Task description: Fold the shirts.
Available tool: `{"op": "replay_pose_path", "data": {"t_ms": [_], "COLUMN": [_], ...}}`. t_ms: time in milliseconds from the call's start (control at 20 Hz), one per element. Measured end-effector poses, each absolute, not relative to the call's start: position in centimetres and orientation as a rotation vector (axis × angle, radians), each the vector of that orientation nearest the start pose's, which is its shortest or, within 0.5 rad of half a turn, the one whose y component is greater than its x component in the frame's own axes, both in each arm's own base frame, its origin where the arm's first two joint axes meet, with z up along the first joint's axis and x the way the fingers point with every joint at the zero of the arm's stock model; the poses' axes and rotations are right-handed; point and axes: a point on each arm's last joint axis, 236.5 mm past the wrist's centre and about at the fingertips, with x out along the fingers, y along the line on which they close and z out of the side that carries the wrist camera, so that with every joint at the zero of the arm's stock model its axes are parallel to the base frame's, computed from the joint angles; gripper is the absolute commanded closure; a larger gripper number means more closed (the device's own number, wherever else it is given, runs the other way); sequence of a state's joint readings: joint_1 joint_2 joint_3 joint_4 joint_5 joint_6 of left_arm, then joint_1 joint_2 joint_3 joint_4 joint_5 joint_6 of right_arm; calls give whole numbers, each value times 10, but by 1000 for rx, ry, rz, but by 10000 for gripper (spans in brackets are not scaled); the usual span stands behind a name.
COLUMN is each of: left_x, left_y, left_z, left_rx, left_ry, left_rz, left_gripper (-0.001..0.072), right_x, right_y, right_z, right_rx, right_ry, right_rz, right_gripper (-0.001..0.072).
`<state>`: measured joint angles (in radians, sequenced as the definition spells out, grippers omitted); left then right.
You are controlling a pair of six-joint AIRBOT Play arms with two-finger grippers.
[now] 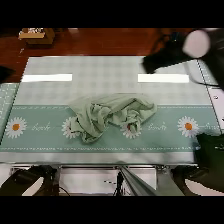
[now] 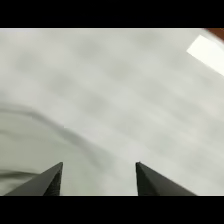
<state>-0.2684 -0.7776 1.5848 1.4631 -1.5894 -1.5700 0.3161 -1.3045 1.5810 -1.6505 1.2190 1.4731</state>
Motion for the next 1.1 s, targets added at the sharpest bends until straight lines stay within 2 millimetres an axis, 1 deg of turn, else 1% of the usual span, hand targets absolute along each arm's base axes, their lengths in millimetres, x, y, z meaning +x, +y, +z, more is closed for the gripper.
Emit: {"op": "replay_pose_path", "data": {"t_ms": [100,200,250,300,350,400,450,550,700,800,900,950,1100], "left_x": [249,250,249,249,250,253,258,270,295,310,321,329,343], "left_y": [-94,-98,-103,-112,-121,-130,-138,-150,-158,-161,-160,-155,-133], "left_z": [226,161,134,107,86,66,50,24,-4,-19,-32,-37,-47], "left_rx": [80,78,62,28,-10,-55,-99,-173,-242,-245,-246,-252,-290], "left_ry": [953,1088,1131,1165,1185,1194,1198,1201,1197,1205,1223,1221,1230], "left_rz": [-347,-346,-357,-379,-398,-411,-418,-414,-384,-374,-361,-345,-284], "left_gripper": [17,17,17,15,10,4,0,0,0,0,0,0,1], "right_x": [436,427,421,414,408,402,396,387,378,374,372,371,373], "right_y": [44,-14,-36,-51,-64,-73,-79,-83,-80,-79,-77,-76,-75], "right_z": [158,147,139,129,118,108,96,76,50,39,31,29,27], "right_rx": [-220,-91,-17,47,109,158,198,251,303,317,325,326,335], "right_ry": [960,1017,1041,1065,1086,1104,1126,1156,1190,1204,1211,1212,1204], "right_rz": [125,26,-6,-23,-36,-43,-46,-44,-27,-17,-7,-5,2], "right_gripper": [175,175,175,175,175,175,175,175,175,175,175,176,176]}}
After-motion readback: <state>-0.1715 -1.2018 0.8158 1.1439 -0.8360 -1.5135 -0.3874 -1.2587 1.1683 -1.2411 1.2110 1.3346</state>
